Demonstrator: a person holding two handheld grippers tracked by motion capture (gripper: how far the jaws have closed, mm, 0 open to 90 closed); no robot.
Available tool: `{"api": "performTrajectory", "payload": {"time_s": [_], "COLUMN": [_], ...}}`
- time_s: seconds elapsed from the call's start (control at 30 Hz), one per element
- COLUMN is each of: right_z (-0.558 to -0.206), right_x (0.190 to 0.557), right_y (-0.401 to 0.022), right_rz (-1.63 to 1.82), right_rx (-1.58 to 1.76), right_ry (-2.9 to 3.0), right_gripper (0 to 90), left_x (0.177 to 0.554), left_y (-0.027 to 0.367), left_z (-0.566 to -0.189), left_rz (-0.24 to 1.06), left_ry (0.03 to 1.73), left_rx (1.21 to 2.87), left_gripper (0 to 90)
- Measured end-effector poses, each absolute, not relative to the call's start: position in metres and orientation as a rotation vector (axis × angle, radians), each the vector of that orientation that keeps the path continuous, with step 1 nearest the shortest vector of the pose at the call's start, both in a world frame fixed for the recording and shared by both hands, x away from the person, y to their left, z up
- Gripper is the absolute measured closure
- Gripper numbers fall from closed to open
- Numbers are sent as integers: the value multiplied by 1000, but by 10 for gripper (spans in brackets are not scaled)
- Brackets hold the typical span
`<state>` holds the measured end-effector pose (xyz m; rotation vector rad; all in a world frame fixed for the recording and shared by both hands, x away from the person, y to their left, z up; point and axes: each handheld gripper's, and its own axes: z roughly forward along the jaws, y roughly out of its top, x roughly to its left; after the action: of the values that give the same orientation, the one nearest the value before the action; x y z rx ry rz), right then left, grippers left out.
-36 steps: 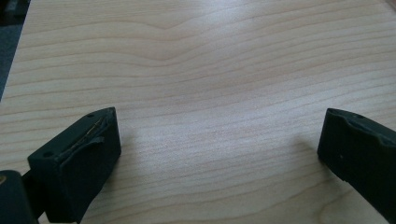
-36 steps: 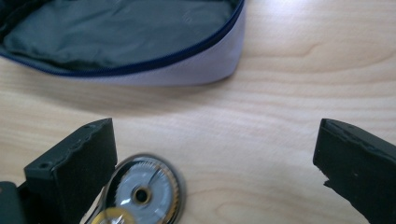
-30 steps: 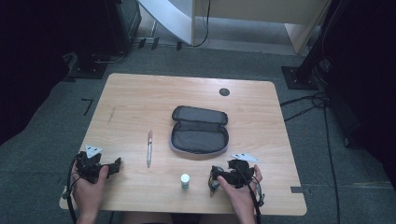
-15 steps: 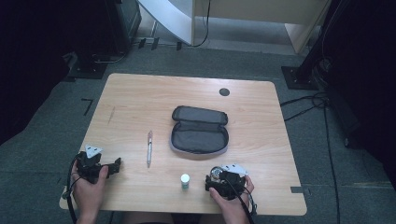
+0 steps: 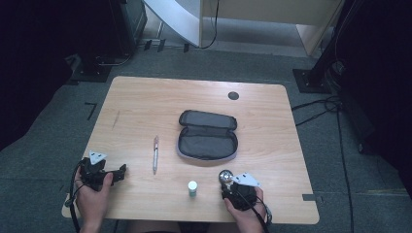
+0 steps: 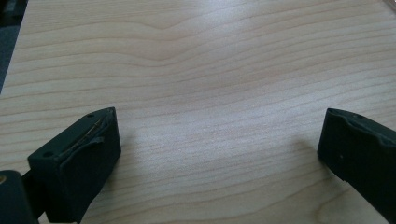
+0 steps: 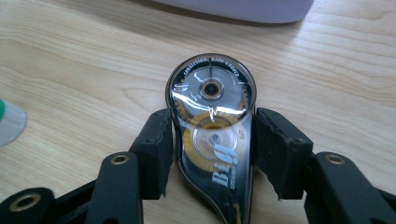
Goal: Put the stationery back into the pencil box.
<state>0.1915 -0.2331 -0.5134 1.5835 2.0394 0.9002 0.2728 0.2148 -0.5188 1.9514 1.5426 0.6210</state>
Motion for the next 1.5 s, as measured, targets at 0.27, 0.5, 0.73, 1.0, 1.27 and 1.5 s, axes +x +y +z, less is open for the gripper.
{"api": "performTrajectory", "payload": {"time_s": [0.27, 0.5, 0.73, 1.0, 1.27, 1.5], "right_z": [-516, -516, -519, -521, -520, -514], "right_x": [197, 214, 220, 216, 218, 215], "right_y": [-245, -238, -233, -235, -236, -240], "right_rz": [934, 888, 919, 964, 967, 979], "right_rx": [1567, 1493, 1454, 1420, 1424, 1431], "right_ry": [2047, 2113, 2113, 2091, 2105, 2081], "right_gripper": [378, 307, 281, 411, 417, 418], "left_x": [273, 273, 273, 273, 273, 273], "left_y": [215, 215, 215, 215, 215, 215], "left_z": [-519, -519, -519, -519, -519, -519], "left_rz": [621, 620, 620, 620, 620, 620], "left_ry": [1543, 1542, 1541, 1542, 1541, 1541], "left_rx": [1951, 1952, 1952, 1952, 1952, 1952], "left_gripper": [0, 0, 0, 0, 0, 0]}}
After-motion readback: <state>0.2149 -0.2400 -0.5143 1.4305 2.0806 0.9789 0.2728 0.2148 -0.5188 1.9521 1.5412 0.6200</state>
